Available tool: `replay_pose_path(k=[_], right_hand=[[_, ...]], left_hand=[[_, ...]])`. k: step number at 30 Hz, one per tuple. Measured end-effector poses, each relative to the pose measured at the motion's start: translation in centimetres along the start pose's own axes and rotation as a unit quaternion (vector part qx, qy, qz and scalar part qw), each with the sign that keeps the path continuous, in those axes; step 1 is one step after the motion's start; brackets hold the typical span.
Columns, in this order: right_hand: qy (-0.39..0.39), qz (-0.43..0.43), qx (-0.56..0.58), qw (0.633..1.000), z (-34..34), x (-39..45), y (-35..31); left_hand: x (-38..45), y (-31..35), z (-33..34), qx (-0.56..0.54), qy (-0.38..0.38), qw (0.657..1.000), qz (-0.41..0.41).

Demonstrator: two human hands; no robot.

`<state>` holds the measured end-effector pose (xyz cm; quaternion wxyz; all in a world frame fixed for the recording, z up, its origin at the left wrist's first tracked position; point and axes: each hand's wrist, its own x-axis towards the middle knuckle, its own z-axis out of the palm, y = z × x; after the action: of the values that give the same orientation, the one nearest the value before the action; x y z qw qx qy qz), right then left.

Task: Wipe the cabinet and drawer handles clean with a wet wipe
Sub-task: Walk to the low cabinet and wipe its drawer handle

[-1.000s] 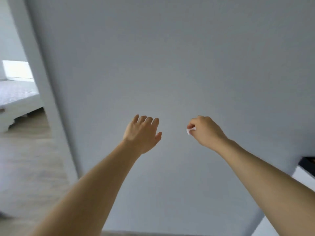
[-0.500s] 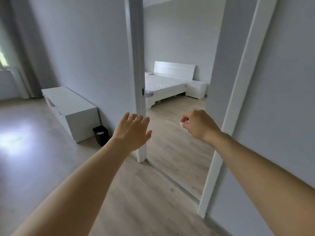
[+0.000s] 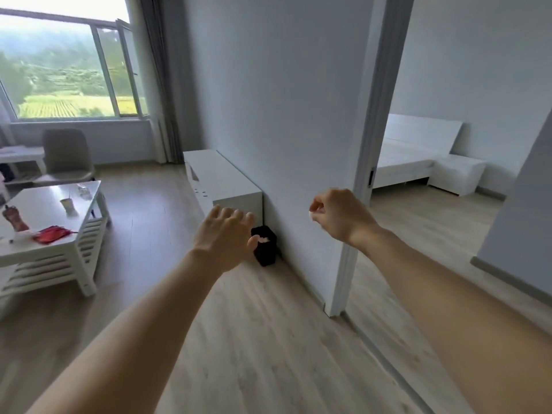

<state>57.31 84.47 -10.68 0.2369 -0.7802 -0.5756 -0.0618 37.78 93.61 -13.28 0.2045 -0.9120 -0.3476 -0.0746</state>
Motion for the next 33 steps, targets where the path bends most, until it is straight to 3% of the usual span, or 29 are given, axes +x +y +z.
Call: replay_pose_path(k=[7, 18, 26, 33], right_hand=[[-0.018, 0.003, 0.060, 0.998, 6.2, 18.5, -3.0], [-0.091, -0.079, 0.093, 0.988, 27.0, 43.5, -19.5], [-0.092, -0.050, 0.090, 0.990, 36.7, 62.4, -30.3], [-0.053, 0.011, 0.088, 0.995, 44.5, 79.1, -32.3]], left_hand=[[11.2, -12.3, 6.7, 0.000, -0.026, 0.999, -0.046], [21.4, -38.0, 22.7, 0.014, -0.035, 0.994, -0.107], [31.3, -59.2, 30.9, 0.027, -0.037, 0.994, -0.094], [44.2, -72.1, 40.4, 0.010, -0.029, 0.997, -0.072]])
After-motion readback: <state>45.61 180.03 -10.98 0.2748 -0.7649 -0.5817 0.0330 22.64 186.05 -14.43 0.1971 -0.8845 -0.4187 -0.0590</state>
